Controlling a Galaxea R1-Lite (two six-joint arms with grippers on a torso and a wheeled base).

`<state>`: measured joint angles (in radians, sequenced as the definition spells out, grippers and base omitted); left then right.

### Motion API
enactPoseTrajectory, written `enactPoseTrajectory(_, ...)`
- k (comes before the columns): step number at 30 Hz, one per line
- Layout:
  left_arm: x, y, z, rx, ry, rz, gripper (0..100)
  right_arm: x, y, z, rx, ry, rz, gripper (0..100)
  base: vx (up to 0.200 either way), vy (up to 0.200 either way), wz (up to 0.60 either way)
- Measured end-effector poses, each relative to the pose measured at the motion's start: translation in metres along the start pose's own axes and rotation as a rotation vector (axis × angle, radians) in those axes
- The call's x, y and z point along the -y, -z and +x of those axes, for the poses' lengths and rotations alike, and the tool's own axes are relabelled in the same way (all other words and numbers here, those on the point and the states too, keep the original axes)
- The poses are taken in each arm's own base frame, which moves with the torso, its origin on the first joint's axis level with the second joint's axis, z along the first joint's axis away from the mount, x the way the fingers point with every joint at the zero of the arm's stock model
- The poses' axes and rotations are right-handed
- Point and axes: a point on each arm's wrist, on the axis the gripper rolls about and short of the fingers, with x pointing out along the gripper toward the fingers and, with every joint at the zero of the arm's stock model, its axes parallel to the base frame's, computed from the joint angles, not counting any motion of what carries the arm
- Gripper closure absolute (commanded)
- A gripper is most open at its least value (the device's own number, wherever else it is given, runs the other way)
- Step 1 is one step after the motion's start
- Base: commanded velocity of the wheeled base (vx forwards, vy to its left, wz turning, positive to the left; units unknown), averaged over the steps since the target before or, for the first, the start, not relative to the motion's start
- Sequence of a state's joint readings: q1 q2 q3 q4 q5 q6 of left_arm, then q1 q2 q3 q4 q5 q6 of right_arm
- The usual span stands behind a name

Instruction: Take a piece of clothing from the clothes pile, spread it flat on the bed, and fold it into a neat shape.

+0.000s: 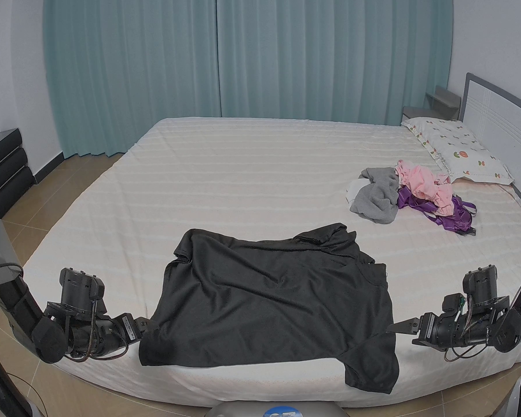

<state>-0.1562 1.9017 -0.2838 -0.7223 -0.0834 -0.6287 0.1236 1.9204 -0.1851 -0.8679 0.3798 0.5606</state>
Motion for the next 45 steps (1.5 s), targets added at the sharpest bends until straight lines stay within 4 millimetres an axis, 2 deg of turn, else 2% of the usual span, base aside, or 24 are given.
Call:
enactPoseTrajectory(7, -0.004, -0.01, 0.0, 0.028, -0.002, -0.051, 0, 0.003, 0.006, 0.0, -0.032, 0.0, 0.011, 0, 0.0, 0.171, 0.0)
enactPoseTrajectory(18, -0.003, -0.011, 0.0, 0.033, 0.0, -0.06, 0, 0.004, 0.009, -0.001, -0.039, 0.003, 0.016, 0, 0.0, 0.0, 0.0)
enactPoseTrajectory(25, 0.004, -0.008, 0.002, 0.025, 0.02, -0.094, 0, 0.003, 0.009, -0.001, -0.04, 0.0, 0.012, 0, 0.0, 0.0, 0.0)
enactPoseTrajectory(31, 0.009, -0.006, 0.002, 0.018, 0.032, -0.104, 0, 0.003, 0.01, -0.001, -0.043, -0.001, 0.012, 0, 0.0, -0.2, 0.0)
enactPoseTrajectory(45, 0.019, -0.01, 0.004, 0.03, 0.066, -0.172, 0, 0.003, 0.01, -0.002, -0.042, -0.003, 0.011, 0, 0.0, 0.0, 0.0)
